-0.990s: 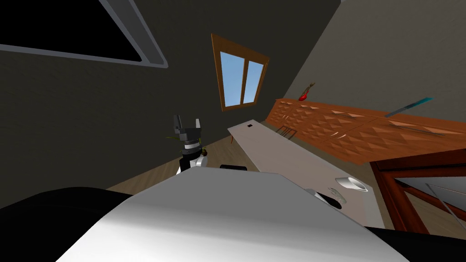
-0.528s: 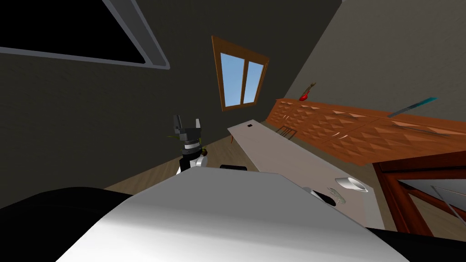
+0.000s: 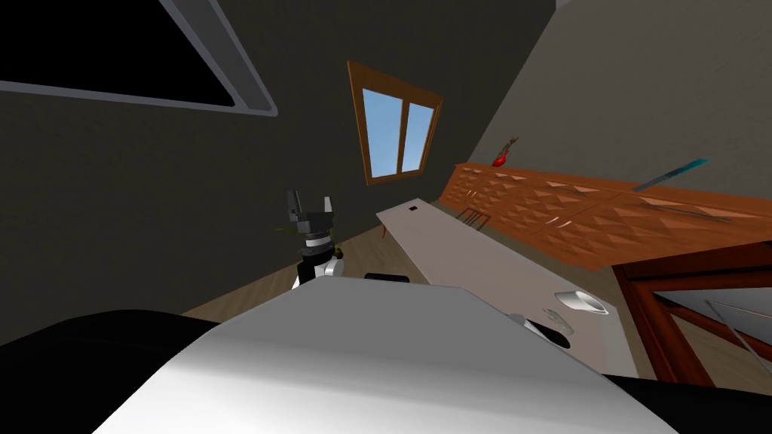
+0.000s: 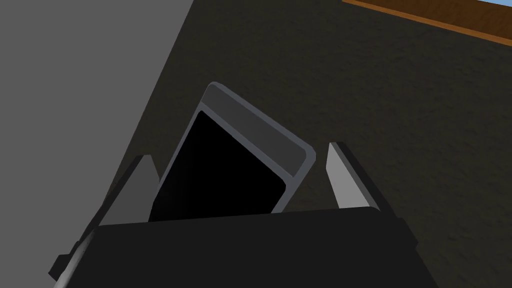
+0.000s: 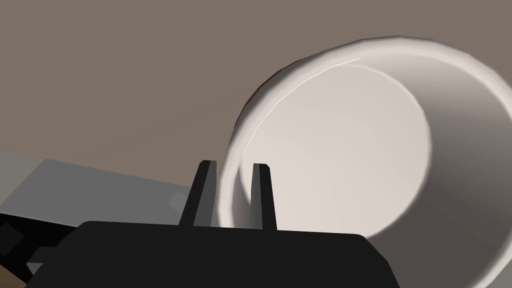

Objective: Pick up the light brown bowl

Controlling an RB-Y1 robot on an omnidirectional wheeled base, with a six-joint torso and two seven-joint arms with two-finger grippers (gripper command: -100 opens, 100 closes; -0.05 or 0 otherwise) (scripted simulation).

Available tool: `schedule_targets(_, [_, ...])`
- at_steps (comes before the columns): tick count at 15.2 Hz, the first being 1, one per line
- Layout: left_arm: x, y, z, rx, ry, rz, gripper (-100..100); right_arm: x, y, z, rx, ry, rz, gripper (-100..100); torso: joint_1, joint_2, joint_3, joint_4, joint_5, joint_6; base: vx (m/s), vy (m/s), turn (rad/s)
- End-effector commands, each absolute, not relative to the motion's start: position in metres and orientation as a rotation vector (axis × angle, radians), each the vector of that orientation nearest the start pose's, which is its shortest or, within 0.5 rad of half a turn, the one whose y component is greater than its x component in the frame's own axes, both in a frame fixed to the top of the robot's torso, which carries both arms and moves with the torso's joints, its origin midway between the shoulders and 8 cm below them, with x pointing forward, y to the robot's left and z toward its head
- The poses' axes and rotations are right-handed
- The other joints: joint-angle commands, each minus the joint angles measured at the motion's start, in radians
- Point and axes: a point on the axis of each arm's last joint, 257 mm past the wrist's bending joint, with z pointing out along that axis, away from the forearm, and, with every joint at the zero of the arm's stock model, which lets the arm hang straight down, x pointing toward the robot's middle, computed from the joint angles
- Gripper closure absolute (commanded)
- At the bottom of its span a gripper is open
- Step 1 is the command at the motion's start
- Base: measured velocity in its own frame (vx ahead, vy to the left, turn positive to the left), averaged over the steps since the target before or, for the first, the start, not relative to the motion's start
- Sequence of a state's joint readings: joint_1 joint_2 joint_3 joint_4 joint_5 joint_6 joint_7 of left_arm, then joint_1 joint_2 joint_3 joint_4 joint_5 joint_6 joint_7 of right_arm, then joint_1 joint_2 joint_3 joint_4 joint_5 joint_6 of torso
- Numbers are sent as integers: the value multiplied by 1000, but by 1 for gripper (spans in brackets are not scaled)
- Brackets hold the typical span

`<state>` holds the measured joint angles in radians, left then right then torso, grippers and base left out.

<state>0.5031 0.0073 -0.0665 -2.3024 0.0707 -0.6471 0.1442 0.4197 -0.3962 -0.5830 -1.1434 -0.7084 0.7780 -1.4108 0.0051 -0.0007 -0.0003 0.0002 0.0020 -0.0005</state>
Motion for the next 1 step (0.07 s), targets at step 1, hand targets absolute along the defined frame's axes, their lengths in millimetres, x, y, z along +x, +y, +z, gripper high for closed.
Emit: schedule_targets(1, [313,264,58,-617,418,-1581,0,87,-582,-536,-2957,1275,-506,100,0,0,0,0,0,0,28,29,-28])
